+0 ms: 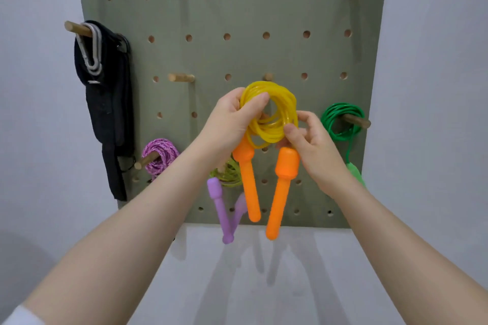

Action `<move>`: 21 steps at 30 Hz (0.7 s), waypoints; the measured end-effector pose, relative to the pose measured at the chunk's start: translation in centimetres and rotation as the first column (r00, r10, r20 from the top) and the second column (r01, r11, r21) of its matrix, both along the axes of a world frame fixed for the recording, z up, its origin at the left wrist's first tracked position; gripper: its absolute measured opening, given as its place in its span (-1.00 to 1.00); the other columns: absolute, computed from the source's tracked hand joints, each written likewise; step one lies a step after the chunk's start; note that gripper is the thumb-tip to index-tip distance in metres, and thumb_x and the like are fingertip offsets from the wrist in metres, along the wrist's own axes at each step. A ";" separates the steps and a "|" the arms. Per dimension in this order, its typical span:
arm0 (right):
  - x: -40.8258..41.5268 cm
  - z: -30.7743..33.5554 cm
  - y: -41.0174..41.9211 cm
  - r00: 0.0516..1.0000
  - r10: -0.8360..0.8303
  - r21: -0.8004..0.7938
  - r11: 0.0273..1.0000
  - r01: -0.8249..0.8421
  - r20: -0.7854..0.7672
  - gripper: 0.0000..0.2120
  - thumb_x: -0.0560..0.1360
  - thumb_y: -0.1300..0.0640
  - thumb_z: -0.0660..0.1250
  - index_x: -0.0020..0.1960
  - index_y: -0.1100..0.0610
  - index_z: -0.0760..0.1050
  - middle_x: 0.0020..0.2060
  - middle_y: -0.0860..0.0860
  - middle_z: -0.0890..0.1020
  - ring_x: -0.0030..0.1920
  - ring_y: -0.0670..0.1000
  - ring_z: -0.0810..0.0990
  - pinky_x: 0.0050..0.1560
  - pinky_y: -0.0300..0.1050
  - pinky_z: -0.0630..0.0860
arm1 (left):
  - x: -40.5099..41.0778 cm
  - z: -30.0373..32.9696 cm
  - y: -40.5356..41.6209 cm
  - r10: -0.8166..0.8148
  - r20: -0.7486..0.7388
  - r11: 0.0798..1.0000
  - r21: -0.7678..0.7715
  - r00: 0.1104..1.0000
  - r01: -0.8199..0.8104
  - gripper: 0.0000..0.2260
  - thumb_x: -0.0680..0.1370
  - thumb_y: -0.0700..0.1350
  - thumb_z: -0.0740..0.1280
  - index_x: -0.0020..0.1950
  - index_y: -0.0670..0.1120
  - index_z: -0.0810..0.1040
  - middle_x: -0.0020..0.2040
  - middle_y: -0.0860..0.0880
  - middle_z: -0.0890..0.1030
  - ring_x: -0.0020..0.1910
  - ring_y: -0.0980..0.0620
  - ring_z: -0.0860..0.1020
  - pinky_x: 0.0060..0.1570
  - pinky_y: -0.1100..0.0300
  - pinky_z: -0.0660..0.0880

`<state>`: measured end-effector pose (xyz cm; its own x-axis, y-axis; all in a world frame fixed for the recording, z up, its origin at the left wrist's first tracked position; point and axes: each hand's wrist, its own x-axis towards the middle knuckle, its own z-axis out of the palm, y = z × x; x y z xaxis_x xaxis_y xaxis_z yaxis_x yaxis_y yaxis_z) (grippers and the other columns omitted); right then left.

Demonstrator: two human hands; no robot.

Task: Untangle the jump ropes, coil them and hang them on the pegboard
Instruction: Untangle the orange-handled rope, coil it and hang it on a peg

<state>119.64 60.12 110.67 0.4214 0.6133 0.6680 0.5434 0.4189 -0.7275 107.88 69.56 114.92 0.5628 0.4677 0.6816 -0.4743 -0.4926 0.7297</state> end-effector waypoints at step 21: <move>-11.8 -6.1 -6.5 0.947 0.146 -0.282 0.932 -0.229 -0.285 -0.90 0.58 0.19 0.16 -0.12 0.10 0.32 -0.35 0.11 0.54 -0.59 -0.02 0.44 -0.58 -0.29 0.16 | -14.2 -12.0 -2.0 0.310 -0.553 0.950 0.144 0.774 -0.278 -0.78 0.55 0.00 0.30 -0.14 -0.14 0.48 -0.33 -0.03 0.53 -0.41 0.16 0.53 -0.30 0.23 0.48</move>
